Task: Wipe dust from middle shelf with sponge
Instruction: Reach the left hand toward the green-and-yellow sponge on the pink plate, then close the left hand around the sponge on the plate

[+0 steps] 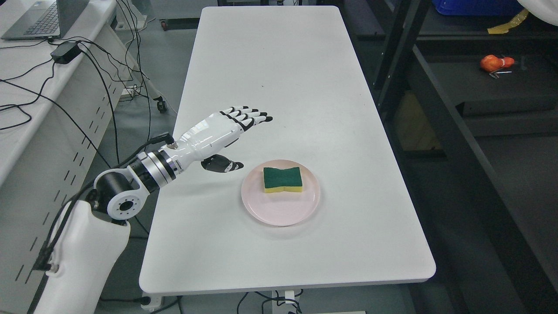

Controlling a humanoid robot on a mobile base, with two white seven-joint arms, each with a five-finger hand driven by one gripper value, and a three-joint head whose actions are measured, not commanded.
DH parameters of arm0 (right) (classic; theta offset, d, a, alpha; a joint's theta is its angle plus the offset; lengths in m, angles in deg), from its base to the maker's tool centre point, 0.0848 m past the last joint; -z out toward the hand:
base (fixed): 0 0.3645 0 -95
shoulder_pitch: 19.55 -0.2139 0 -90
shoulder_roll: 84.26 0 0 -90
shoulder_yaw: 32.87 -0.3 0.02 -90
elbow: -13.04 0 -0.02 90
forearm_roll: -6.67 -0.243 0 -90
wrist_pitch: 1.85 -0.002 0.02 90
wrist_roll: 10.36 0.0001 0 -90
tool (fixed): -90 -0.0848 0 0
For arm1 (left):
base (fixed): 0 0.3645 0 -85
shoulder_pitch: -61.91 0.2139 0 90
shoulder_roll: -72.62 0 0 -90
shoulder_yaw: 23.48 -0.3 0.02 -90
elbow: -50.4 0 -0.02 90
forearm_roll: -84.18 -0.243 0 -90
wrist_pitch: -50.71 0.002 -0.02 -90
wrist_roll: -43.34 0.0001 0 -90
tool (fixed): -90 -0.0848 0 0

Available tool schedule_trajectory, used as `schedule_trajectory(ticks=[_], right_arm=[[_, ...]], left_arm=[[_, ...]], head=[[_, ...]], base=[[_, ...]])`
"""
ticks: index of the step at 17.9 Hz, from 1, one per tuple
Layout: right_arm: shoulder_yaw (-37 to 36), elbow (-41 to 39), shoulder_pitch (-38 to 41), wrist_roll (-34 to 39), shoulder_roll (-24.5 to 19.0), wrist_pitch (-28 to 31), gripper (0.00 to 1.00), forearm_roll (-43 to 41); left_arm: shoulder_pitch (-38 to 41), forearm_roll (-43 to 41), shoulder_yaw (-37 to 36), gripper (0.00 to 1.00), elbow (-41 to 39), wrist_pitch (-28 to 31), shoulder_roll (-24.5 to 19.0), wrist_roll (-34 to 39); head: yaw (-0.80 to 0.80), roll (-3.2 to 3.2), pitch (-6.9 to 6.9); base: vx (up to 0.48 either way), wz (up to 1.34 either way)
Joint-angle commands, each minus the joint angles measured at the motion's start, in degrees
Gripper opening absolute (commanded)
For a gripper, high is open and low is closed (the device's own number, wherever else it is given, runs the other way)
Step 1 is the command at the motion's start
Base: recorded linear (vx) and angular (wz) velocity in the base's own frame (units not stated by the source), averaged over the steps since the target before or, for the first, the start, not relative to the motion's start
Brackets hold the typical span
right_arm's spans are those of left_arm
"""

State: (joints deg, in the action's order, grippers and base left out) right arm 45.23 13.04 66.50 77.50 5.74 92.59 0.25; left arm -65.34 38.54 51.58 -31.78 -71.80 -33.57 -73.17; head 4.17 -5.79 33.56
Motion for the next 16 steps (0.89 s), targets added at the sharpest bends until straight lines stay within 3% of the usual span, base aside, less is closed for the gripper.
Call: schedule_trajectory(ticks=[1,5,9,16], right_arm=[[0.0,-1.0,0.0,0.0,1.0,0.0,1.0,0.0],[0.0,-1.0,0.0,0.0,1.0,0.0,1.0,0.0],[0.0,-1.0,0.0,0.0,1.0,0.0,1.0,0.0],[0.0,-1.0,0.0,0.0,1.0,0.0,1.0,0.0]], left_arm=[[-11.9,-14.4,-21.0,0.98,14.9,-2.8,-6.5,-3.7],[-15.1,-14.6,-24.4,0.94,21.5,-2.8,-0.6,-4.3],[-15.2,-14.7,-24.7,0.93,21.7,-2.9,4.4,-3.5],[-14.9,-14.9,-25.4,0.93,21.6,-2.8,9.5,-2.1]], head=[[0.0,0.0,0.0],[0.0,0.0,0.0],[0.0,0.0,0.0],[0.0,0.0,0.0]], base=[[0.0,0.0],[0.0,0.0],[0.0,0.0],[0.0,0.0]])
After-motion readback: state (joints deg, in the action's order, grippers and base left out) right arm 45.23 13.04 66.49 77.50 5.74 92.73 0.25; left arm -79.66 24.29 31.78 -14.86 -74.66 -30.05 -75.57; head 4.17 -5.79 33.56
